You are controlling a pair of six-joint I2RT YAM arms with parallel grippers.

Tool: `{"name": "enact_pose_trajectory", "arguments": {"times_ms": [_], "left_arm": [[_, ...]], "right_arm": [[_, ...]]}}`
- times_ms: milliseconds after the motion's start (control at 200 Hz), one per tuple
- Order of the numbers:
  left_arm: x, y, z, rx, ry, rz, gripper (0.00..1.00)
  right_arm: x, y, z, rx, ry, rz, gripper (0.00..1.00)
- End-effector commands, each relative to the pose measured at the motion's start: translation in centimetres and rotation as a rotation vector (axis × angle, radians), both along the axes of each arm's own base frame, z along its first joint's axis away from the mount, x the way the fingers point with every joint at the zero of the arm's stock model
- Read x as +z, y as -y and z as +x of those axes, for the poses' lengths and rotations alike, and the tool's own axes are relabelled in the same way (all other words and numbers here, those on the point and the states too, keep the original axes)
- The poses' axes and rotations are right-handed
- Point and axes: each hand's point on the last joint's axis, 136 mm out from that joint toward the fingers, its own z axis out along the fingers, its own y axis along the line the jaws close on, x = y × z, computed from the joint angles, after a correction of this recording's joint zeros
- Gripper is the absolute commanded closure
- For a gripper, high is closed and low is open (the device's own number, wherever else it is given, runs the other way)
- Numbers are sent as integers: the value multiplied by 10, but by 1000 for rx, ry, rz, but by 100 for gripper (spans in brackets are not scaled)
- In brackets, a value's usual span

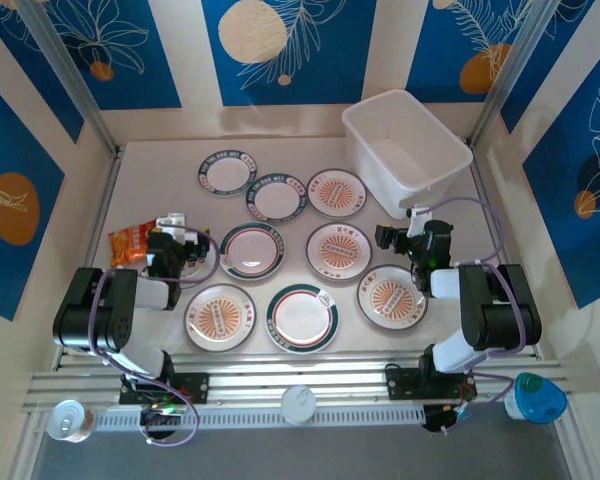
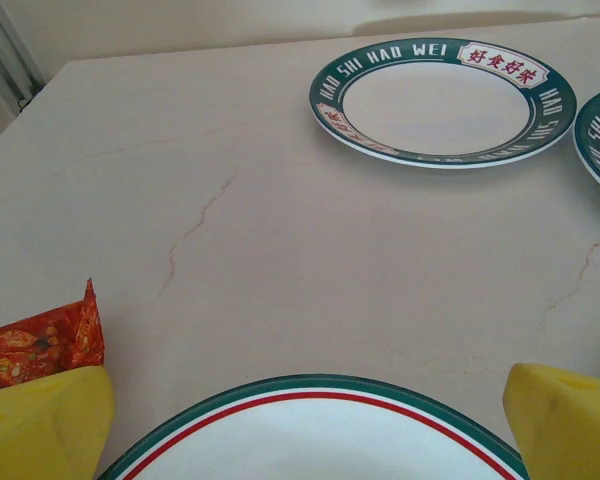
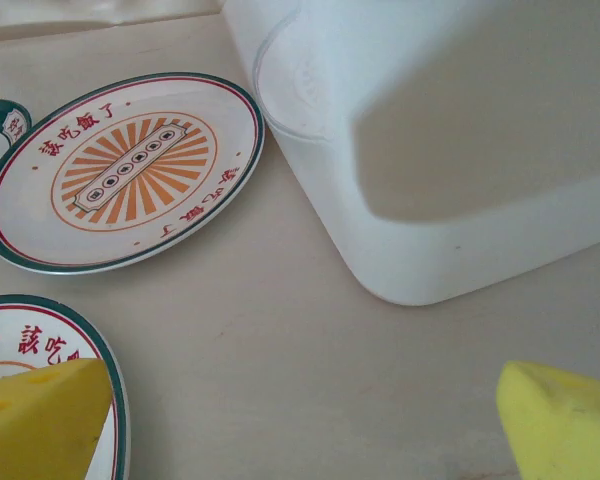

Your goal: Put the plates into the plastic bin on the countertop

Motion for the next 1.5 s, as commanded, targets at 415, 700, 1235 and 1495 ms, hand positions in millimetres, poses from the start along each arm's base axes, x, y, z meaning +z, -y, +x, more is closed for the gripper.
{"name": "enact_pose_trajectory", "arguments": {"times_ms": [415,700,1235,1495], "left_arm": [[6,7,5,-30,11,16,0],[6,7,6,-35,9,16,0],[31,17,-1,-100,25,7,0],[100,16,-2,-66,19,-81,0]], "right_arm": [[12,-1,6,14,41,-6,1],[12,0,7,13,42,-6,1],[68,-5,-8,26,30,25,3],[90,-27,-41,0,-225,301,20]]}}
